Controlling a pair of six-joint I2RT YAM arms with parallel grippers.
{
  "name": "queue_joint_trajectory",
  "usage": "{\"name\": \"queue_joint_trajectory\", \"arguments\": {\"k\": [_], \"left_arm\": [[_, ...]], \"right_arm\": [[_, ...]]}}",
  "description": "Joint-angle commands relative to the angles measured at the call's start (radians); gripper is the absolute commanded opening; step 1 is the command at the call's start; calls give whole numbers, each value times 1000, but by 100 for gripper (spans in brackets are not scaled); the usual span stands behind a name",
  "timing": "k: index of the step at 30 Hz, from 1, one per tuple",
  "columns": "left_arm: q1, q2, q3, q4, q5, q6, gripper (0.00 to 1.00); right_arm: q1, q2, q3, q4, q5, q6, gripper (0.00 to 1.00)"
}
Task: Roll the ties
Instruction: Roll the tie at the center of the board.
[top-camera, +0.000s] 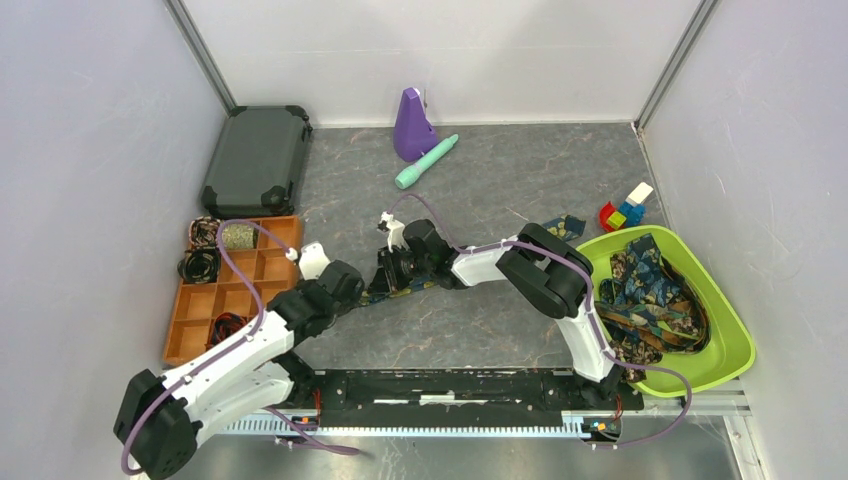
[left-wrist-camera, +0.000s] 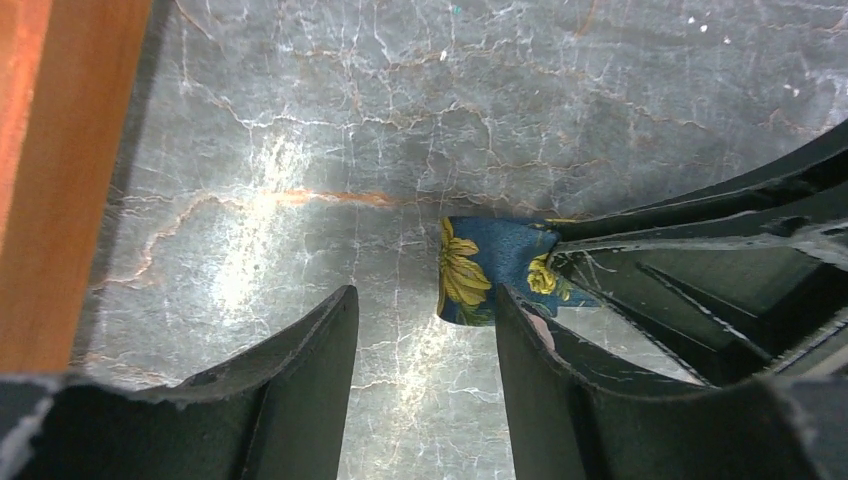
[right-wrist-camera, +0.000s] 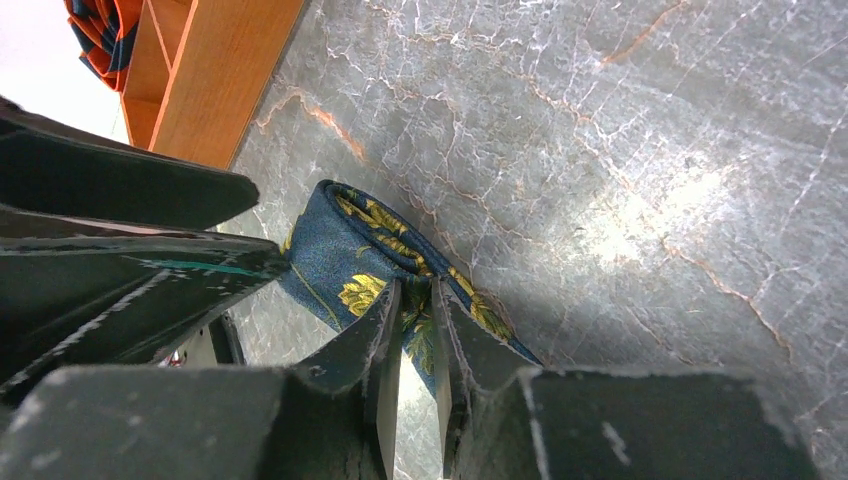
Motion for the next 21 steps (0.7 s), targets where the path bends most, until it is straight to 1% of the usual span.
{"name": "queue_joint_trajectory", "arguments": {"k": [1, 5, 8, 15, 21], "left_arm": [[59, -37, -73, 147, 115, 71, 59], [114, -84, -148, 255, 198, 74, 59], [132, -144, -186, 304, 223, 64, 59], [142, -262, -230, 288, 204, 10, 64], [148, -287, -279, 318, 203, -23, 63]], "right_arm": [[-9, 35, -20, 2, 6, -25, 22], [-12, 38, -24, 2, 3, -27, 22], [-14, 37, -25, 1, 2, -31, 22], [-15, 42, -25, 3, 0, -31, 21], [-15, 44, -24, 2, -3, -30, 21]]}}
